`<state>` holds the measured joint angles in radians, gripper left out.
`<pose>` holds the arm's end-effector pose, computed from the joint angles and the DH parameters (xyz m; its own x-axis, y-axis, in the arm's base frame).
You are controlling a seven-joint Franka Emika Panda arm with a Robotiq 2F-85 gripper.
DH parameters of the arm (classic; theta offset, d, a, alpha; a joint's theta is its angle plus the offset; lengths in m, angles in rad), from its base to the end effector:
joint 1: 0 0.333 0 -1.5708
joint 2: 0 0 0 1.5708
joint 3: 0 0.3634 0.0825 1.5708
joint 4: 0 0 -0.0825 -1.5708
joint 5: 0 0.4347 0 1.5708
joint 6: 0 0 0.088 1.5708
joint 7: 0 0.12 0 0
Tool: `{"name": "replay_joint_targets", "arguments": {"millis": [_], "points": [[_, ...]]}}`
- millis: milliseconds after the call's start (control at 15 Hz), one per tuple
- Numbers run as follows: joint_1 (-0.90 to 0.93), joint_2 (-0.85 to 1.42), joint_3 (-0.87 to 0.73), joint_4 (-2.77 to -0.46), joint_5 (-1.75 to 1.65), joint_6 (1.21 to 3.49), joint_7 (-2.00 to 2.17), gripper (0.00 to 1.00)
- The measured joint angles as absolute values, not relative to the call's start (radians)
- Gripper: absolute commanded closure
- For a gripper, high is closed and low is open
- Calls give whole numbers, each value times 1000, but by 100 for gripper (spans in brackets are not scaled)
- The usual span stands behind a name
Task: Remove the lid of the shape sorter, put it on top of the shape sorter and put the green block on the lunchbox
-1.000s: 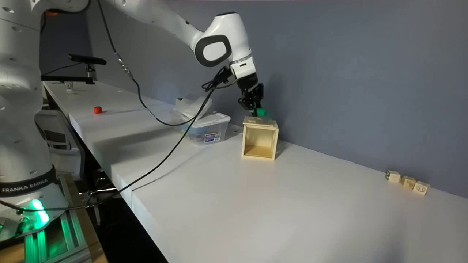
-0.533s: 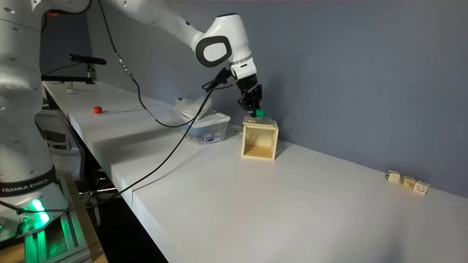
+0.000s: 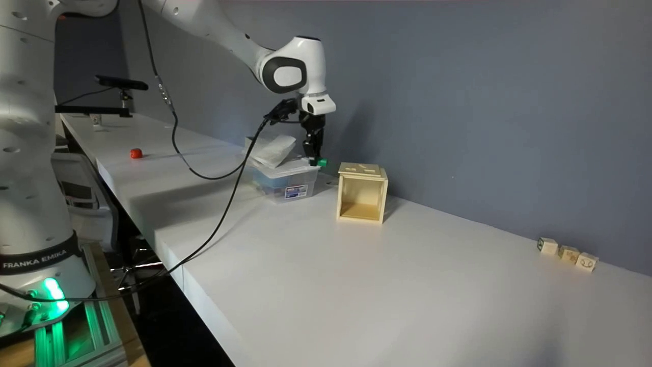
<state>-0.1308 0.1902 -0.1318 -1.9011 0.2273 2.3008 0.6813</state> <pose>0.6587 -0.1657 0.4321 0.4718 -0.8805 0.0461 -0.8459 -0.4668 -0.2581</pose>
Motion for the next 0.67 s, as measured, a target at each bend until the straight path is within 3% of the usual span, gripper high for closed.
{"name": "replay_joint_targets", "arguments": {"millis": [333, 400, 467, 667], "points": [[-36, 211, -78, -1899, 142, 2292, 612, 92], [-19, 222, -72, -1895, 114, 2296, 600, 42], [-4, 232, -68, -1890, 87, 2300, 585, 41], [24, 248, -63, -1881, 18, 2318, 512, 21]]}}
